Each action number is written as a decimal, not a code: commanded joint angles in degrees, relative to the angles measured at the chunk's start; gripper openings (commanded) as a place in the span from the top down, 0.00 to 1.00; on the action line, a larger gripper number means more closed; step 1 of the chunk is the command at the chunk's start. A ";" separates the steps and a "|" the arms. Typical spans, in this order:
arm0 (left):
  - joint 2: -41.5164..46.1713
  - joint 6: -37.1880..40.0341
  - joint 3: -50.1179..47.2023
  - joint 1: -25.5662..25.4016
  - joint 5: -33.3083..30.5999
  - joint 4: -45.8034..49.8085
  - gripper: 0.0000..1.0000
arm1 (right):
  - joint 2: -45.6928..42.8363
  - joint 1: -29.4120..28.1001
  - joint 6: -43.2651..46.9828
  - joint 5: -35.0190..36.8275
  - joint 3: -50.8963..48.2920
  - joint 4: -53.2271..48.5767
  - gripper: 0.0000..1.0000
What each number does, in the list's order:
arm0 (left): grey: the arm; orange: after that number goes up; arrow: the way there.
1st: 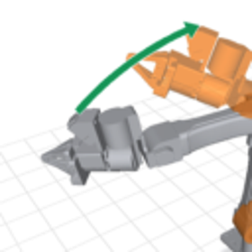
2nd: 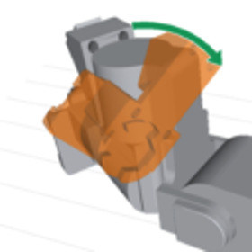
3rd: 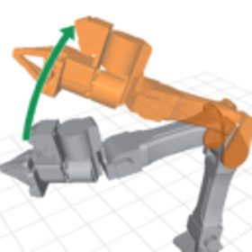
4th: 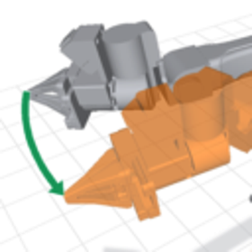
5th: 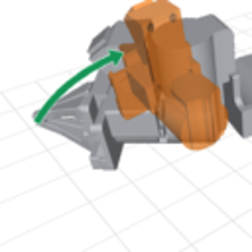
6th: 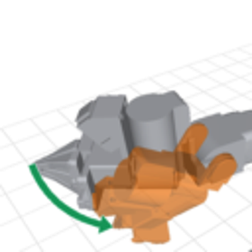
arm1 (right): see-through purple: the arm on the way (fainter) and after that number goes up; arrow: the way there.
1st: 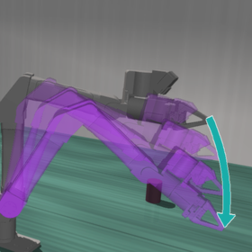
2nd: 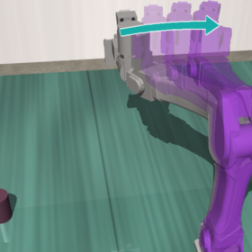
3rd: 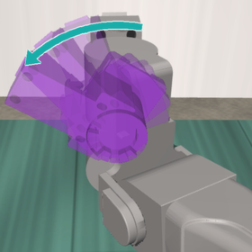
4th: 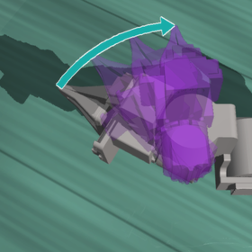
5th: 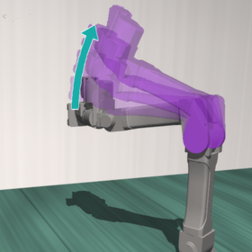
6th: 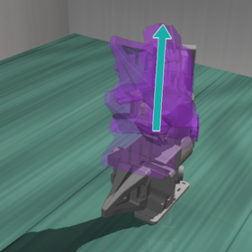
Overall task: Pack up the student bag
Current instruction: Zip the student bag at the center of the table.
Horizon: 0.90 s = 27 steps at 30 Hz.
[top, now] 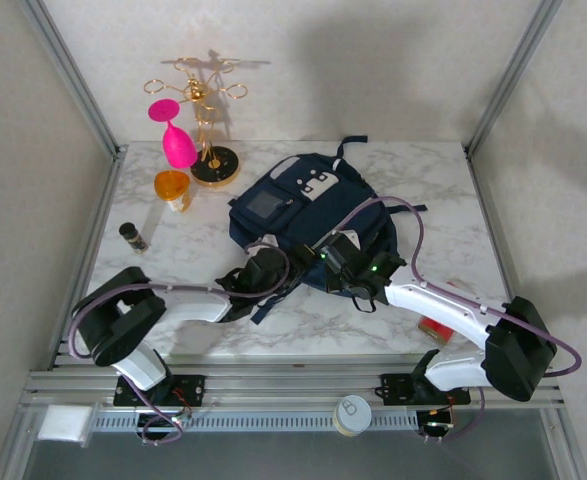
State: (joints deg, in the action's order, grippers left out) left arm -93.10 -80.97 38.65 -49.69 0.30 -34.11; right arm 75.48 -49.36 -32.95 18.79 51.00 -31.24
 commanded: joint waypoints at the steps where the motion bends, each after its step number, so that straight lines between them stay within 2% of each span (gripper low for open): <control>1: -3.97 -6.54 3.43 -1.11 -0.40 -3.56 0.46 | -1.47 0.39 0.74 -0.04 -1.08 1.96 1.00; 4: -7.20 -9.58 6.17 -2.08 -3.47 -1.12 0.47 | -0.83 0.46 1.72 0.30 -1.17 2.64 1.00; 6: -8.63 -10.64 7.36 -1.94 -5.53 -0.42 0.52 | 0.12 0.48 1.92 1.68 -0.70 1.88 1.00; 10: -8.54 -10.91 8.01 -1.94 -10.90 2.82 0.73 | 0.42 0.49 2.71 3.06 -0.22 0.62 1.00; 15: -3.38 -7.73 5.33 -0.83 -13.08 7.39 0.99 | -0.16 1.02 1.16 5.73 0.27 -2.87 1.00; 19: 4.49 -4.84 -1.38 0.45 -15.83 10.08 1.00 | -0.16 1.46 -1.07 9.50 0.42 -7.98 1.00; 21: 8.15 -1.62 -4.45 2.96 -13.52 9.86 1.00 | -0.46 1.67 -1.24 9.95 0.61 -9.03 1.00; 25: 13.85 7.83 -5.96 9.02 -9.61 19.16 1.00 | -1.13 1.70 -0.54 8.99 2.35 -10.48 1.00; 27: 15.12 12.42 -6.90 13.74 -4.02 20.19 1.00 | -0.91 1.71 0.12 9.08 2.76 -10.75 1.00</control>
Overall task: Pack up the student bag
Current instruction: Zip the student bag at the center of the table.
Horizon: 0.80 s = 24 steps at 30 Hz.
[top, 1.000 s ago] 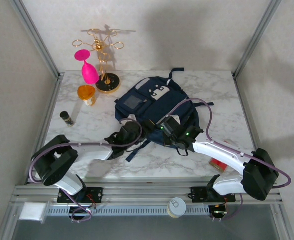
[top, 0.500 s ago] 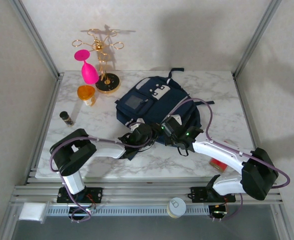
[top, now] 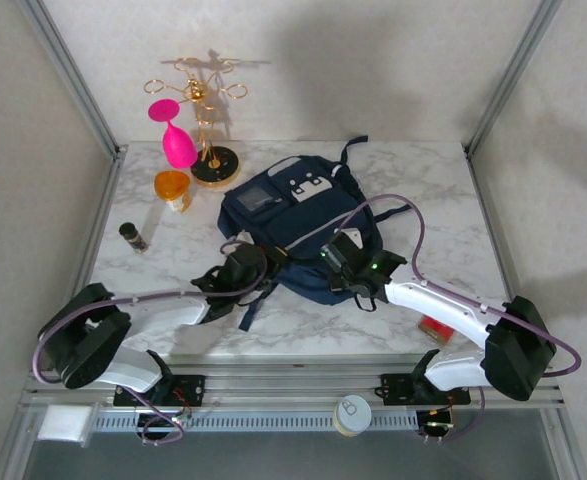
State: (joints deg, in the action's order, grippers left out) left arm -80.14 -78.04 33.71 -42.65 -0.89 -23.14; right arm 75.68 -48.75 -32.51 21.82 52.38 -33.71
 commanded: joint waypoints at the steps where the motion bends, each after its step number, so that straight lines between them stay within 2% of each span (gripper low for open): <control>1: 2.58 11.56 -2.22 8.98 0.07 9.81 1.00 | -0.90 1.03 1.21 4.63 1.21 -7.06 1.00; 4: 4.62 15.84 -2.39 12.65 3.39 11.02 1.00 | -0.19 -0.10 5.43 -2.94 1.10 -1.91 1.00; 6: 5.58 17.95 -2.02 14.11 5.03 10.57 1.00 | 0.81 -1.62 5.91 -5.38 1.94 0.41 1.00; 7: 5.61 18.77 -1.16 14.38 5.28 11.59 0.96 | 1.45 -2.29 5.97 -6.64 2.49 1.55 1.00; 8: 5.61 19.46 -0.68 14.08 5.28 11.61 0.79 | 1.99 -2.67 5.87 -7.98 2.70 2.81 1.00; 9: 5.61 19.49 -0.86 13.48 5.65 10.89 0.69 | 2.36 -2.75 5.91 -8.88 2.72 3.86 1.00; 10: 5.79 18.81 -1.42 12.82 6.50 9.72 0.65 | 2.65 -2.78 5.84 -9.37 2.73 4.57 1.00; 12: 7.14 16.20 -2.85 11.26 6.66 8.47 0.57 | 3.07 -2.70 5.32 -9.17 2.53 5.05 1.00; 14: 9.21 11.23 -4.18 8.76 3.80 10.24 0.52 | 3.03 -2.73 4.86 -9.23 2.01 5.46 1.00; 15: 10.23 7.25 -4.86 7.29 1.95 12.12 0.51 | 2.80 -2.75 4.53 -9.25 1.49 5.78 1.00; 19: 11.63 -3.17 -7.98 0.60 -1.36 5.56 0.45 | 2.29 -2.67 4.34 -8.50 -0.12 6.55 1.00; 24: 7.26 -11.69 -6.75 -6.12 -8.93 0.74 0.42 | 2.30 -2.68 4.73 -8.80 -0.87 8.07 1.00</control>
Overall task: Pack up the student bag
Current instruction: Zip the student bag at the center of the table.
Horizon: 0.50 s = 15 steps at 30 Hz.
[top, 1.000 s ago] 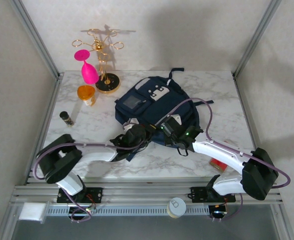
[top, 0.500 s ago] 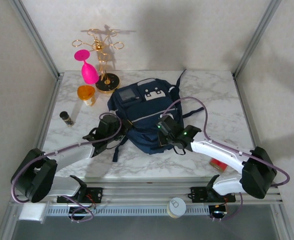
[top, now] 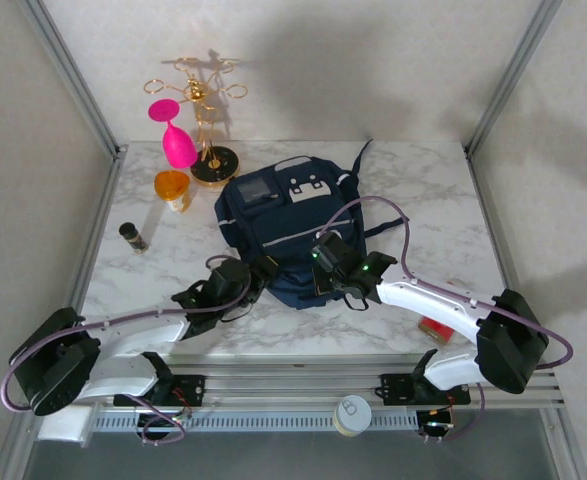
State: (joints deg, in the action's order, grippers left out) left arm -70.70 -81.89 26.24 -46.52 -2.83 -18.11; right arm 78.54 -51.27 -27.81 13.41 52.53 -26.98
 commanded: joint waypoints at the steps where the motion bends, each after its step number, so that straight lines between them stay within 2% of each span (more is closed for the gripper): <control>1: -3.86 -8.55 2.41 -3.21 -8.44 -3.80 0.42 | -0.46 -0.16 0.12 -0.35 -1.03 1.46 1.00; 5: -9.74 -8.92 8.04 -4.49 -10.68 -4.19 0.42 | -0.62 -0.20 0.35 0.07 -1.18 1.82 1.00; 6: -11.03 -9.40 9.04 -4.62 -10.87 -5.02 0.45 | -0.66 -0.15 0.35 0.29 -1.14 1.74 1.00; 8: -13.37 -9.14 10.85 -4.89 -12.03 -5.56 0.55 | -0.76 -0.20 0.48 0.98 -1.12 1.55 1.00; 10: -15.38 -10.04 12.88 -4.89 -14.69 -1.84 0.70 | -0.85 0.00 0.02 2.70 -1.12 1.16 1.00; 15: -16.11 -6.03 14.00 -4.63 -17.75 -0.98 1.00 | -3.17 3.37 -1.84 3.22 -2.55 -0.39 1.00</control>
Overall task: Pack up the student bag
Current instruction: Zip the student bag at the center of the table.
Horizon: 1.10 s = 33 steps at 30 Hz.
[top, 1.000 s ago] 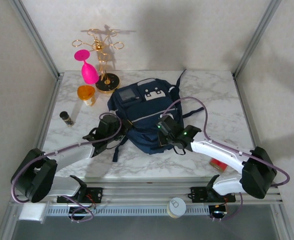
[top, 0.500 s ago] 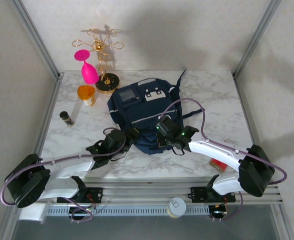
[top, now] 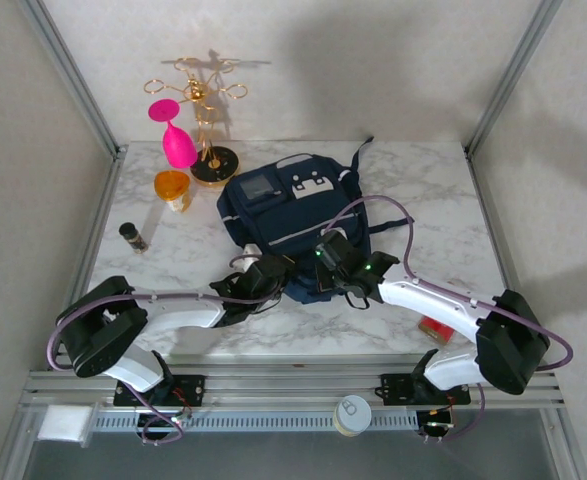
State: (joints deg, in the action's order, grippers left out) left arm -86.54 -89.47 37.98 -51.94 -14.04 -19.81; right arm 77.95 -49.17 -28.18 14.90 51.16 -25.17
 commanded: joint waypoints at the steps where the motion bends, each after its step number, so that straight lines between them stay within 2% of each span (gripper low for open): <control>1: 0.17 2.74 2.28 0.79 -6.36 0.83 1.00 | -3.12 1.43 -1.65 3.65 -1.40 -3.37 1.00; 4: 2.27 8.00 2.11 0.88 -4.47 2.37 1.00 | -4.23 1.75 -1.51 7.29 -1.67 -6.83 1.00; 8: 9.15 16.26 -2.48 1.77 -3.78 6.31 1.00 | -6.08 1.80 -2.28 6.21 -1.32 -11.18 1.00; 11: 14.56 21.85 -6.75 7.27 -0.11 10.88 1.00 | -8.31 1.85 -2.84 6.34 -2.40 -12.86 1.00; 14: 19.08 28.30 -9.38 15.11 7.25 13.44 1.00 | -8.04 2.01 -3.02 6.95 -2.97 -13.12 1.00; 16: 20.58 33.01 -8.03 18.57 8.19 17.46 1.00 | -6.72 2.28 -3.32 6.36 -1.94 -12.62 1.00; 19: 19.43 37.92 -5.70 24.57 12.04 19.24 1.00 | -5.06 2.44 -3.48 6.48 -0.77 -10.17 1.00; 22: 16.97 40.80 -4.32 28.87 18.76 15.35 1.00 | -2.99 2.29 -2.31 5.48 1.09 -8.62 1.00; 24: 15.03 43.63 -2.60 29.92 22.46 13.28 1.00 | -2.56 1.52 -0.14 1.41 0.77 -5.38 1.00; 26: 13.39 46.42 -0.76 30.35 23.66 13.13 0.94 | -2.43 0.71 0.46 -0.97 0.31 -3.14 1.00; 30: 5.88 50.12 6.19 32.28 31.05 14.27 0.96 | -1.26 -1.47 1.54 -5.21 0.17 1.03 1.00; 33: 0.84 51.29 10.87 32.47 31.65 12.72 0.96 | -0.15 -2.93 1.71 -6.19 0.35 3.08 1.00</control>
State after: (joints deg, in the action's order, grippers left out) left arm -82.50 -42.26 43.77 -20.34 17.45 -2.98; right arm 77.19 -50.15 -27.68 11.90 51.05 -22.85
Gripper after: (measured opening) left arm 0.065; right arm 0.060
